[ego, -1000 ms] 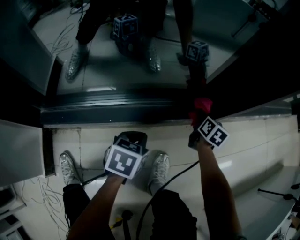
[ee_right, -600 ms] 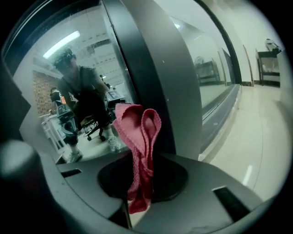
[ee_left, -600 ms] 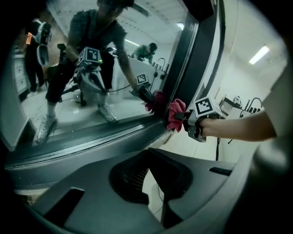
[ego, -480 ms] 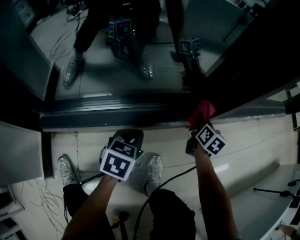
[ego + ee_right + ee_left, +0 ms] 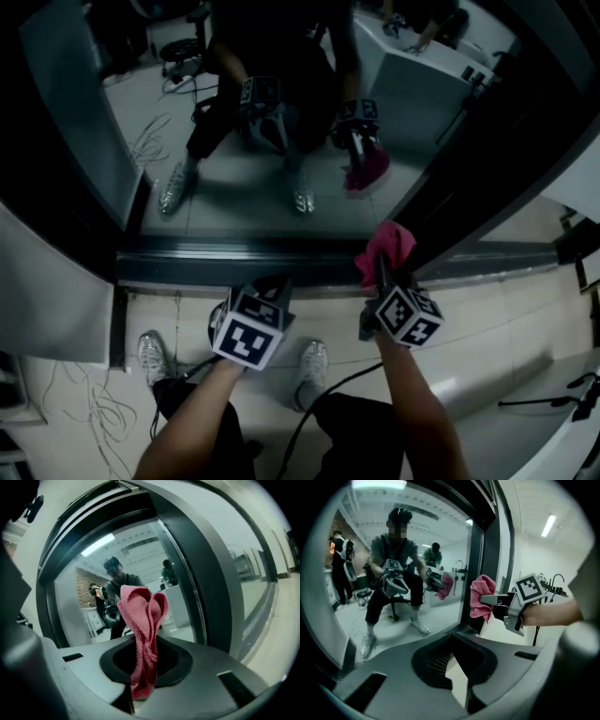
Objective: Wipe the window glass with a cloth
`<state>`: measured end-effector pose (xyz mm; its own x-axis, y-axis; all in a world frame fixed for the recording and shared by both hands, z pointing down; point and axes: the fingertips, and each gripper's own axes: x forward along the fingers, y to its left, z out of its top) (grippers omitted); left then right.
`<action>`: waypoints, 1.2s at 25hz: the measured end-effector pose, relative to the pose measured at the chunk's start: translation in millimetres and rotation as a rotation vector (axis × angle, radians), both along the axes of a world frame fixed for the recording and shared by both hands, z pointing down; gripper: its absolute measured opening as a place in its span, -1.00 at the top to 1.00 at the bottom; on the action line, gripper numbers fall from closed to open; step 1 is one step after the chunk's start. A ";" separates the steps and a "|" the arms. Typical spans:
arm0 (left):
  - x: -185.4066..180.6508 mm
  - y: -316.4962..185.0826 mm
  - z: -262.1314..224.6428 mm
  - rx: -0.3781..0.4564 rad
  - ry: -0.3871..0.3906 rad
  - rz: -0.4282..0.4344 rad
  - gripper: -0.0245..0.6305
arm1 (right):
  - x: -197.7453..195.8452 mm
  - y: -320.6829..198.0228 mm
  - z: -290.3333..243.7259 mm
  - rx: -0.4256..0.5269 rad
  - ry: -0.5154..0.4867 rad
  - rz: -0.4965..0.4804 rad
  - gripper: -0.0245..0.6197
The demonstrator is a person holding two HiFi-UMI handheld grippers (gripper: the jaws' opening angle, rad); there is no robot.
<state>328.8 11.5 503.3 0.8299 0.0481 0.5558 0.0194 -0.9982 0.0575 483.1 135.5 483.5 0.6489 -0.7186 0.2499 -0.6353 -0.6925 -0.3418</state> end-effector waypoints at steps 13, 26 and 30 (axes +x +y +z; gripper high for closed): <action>-59.9 -20.9 -135.1 0.033 0.221 -0.078 0.91 | -104.4 -53.8 -159.5 0.157 0.203 -0.215 0.75; -124.8 43.4 -260.3 0.031 0.418 -0.031 0.91 | -218.2 -11.4 -276.4 0.204 0.391 -0.361 0.74; -146.5 58.9 -269.9 0.047 0.430 -0.037 0.91 | -247.5 3.7 -291.2 0.209 0.429 -0.402 0.74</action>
